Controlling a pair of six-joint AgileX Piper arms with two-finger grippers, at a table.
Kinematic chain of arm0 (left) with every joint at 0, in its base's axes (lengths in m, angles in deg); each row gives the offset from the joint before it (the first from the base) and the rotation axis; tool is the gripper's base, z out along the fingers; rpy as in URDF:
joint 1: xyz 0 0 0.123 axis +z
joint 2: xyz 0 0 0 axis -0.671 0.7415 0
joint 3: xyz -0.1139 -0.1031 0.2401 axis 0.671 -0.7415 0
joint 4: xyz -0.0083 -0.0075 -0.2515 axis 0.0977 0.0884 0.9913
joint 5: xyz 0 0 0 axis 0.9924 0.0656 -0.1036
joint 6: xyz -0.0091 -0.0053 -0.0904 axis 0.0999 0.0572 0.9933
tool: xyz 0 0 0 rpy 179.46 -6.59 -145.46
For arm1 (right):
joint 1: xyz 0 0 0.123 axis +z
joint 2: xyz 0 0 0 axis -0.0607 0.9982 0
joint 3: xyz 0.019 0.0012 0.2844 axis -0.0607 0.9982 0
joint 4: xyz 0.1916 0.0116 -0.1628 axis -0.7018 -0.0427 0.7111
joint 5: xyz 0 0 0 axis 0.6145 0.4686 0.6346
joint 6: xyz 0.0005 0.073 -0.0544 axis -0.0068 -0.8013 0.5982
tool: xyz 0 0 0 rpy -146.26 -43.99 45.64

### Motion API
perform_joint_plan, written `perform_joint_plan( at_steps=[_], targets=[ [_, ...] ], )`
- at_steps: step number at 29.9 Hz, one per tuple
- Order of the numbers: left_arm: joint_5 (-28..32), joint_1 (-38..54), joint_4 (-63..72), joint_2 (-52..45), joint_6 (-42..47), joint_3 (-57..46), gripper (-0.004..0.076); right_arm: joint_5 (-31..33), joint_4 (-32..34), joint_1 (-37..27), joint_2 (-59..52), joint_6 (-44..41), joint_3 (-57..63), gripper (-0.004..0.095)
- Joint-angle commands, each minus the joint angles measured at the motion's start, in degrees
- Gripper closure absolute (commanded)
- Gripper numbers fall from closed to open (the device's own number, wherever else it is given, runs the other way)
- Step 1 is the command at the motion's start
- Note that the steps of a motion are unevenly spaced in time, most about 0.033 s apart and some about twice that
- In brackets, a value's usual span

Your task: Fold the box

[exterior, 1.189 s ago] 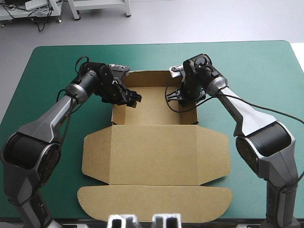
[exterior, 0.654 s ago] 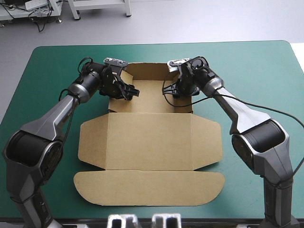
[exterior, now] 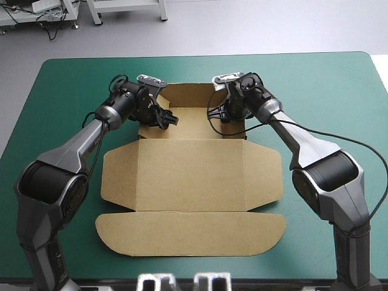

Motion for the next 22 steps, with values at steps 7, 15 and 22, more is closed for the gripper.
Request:
perform_joint_plan(
  at_steps=[7, 15, 22],
  targets=[
    [2.2, -0.3, -0.5, -3.1, 4.9, 2.1, 0.0192, 1.6, -0.8, -2.7, -3.1, -0.2, -6.5, 0.0439],
    [1.1, -0.3, -1.6, -3.1, 4.9, 4.4, 0.0194, 3.6, -3.9, -4.2, -5.6, 0.8, -6.8, 0.0439],
    [-7.5, -0.3, -6.9, -3.1, 4.9, 14.4, 0.0212, 3.5, -5.0, -4.2, -8.8, 1.1, -7.1, 0.0439]
  ],
)
